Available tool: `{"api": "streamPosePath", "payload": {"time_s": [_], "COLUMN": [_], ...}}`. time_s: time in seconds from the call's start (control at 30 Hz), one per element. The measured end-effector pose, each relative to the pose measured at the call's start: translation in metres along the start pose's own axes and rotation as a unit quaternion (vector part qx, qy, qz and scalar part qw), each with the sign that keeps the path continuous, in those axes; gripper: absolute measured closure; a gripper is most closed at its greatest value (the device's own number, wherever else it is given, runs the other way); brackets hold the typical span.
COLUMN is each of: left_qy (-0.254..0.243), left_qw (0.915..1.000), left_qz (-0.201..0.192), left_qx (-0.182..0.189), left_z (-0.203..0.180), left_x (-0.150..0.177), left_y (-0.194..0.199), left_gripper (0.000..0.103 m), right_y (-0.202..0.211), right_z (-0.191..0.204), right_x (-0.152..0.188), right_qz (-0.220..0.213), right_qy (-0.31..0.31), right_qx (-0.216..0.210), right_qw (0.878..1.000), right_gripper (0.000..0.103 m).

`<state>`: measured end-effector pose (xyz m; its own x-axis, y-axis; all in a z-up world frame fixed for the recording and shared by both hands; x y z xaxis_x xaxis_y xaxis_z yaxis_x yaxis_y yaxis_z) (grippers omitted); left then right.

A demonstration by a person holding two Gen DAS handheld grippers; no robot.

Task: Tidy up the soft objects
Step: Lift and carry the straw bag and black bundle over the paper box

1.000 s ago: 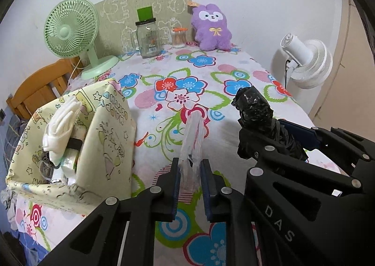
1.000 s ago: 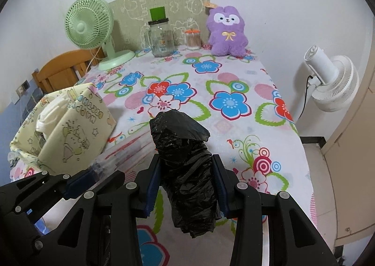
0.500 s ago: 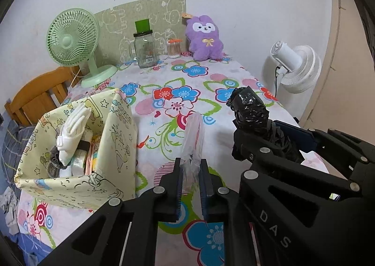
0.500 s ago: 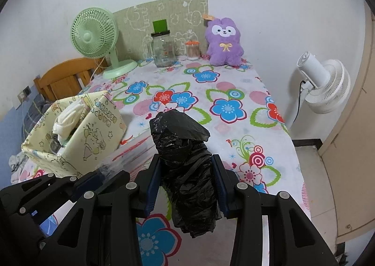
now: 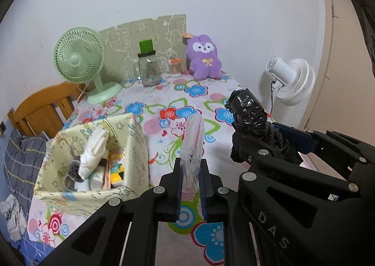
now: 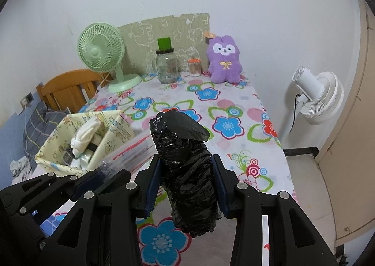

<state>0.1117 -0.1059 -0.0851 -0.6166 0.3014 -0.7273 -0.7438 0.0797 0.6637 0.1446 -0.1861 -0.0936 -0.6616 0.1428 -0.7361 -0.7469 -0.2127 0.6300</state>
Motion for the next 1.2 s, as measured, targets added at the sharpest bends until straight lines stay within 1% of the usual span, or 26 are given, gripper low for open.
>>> {"api": "streamPosePath", "payload": {"time_s": [0.3,0.6,0.77,1.2], "left_qy": [0.010,0.025,0.033,0.057], "left_qw": [0.9996,0.9988,0.9982,0.9963], "left_qz": [-0.025,-0.035,-0.038,-0.032], "left_qx": [-0.007,-0.024,-0.034,-0.056], "left_z": [0.022,0.052,0.071,0.119], "left_x": [-0.010,-0.014,-0.014,-0.005], "left_y": [0.021,0.029,0.029,0.023], "left_gripper": [0.093,0.093,0.093,0.093], "right_y": [0.018,0.019,0.015,-0.007], "right_z": [0.024,0.054,0.072,0.119], "right_x": [-0.016,-0.026,-0.031,-0.035], "right_qz": [-0.022,-0.030,-0.033,-0.020], "right_qy": [0.007,0.018,0.023,0.038], "right_qx": [-0.007,-0.018,-0.029,-0.053], "right_qw": [1.000,0.999,0.999,0.998], "right_gripper": [0.058,0.058,0.058,0.058]}}
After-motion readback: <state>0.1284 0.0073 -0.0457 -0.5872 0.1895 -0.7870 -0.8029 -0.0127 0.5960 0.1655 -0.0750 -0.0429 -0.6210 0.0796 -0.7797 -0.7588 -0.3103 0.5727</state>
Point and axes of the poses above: each gripper's, at about its wrist camera, not at the fingertips, and y roughly against the way its jaws point, z to its left, x to its underside, the point moved 6 cm from there along -y, roughly the way its jaws point, and after that the axes turned 9 degrees about -y, right-handed, at the moved point
